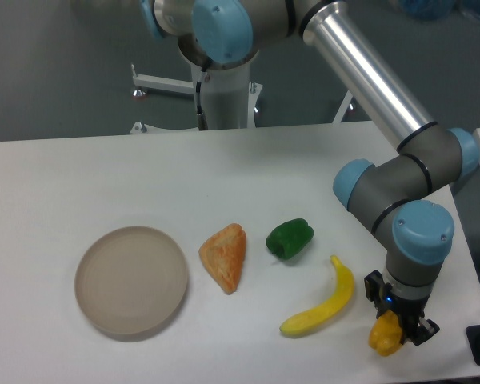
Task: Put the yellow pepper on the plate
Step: 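Grasp the small yellow pepper with the gripper and lift it, then carry the yellow pepper over the orange item toward the beige plate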
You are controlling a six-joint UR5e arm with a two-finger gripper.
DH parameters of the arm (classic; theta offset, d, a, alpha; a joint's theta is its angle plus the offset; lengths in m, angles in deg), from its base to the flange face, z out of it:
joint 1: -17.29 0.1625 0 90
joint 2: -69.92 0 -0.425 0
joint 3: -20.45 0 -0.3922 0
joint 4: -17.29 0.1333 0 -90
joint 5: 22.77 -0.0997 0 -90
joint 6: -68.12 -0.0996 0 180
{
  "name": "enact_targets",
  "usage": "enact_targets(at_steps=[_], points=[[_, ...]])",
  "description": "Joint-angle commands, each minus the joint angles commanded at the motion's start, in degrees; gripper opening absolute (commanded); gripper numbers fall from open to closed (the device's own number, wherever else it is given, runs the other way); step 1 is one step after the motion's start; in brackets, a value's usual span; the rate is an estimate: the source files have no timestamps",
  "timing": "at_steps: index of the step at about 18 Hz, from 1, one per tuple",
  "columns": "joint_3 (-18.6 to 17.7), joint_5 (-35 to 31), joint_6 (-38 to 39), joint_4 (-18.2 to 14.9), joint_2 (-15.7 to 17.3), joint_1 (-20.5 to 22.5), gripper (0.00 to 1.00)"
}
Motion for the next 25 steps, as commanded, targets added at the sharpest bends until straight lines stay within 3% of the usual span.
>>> enact_targets(at_steps=[3, 7, 12, 19, 25], points=[[-3.7, 0.1, 2.3, -0.2, 3.8, -0.4, 0.34], [-9.2, 0.0, 5.3, -2.8, 9.6, -1.1, 0.34], [-17.0, 0.0, 16.8, -4.7, 17.1, -4.1, 0.34], [-27.2, -0.1, 41.2, -4.8, 23.1, -14.0, 0.34], [-29.2, 0.4, 54.2, -4.9, 23.7, -21.7, 0.34]])
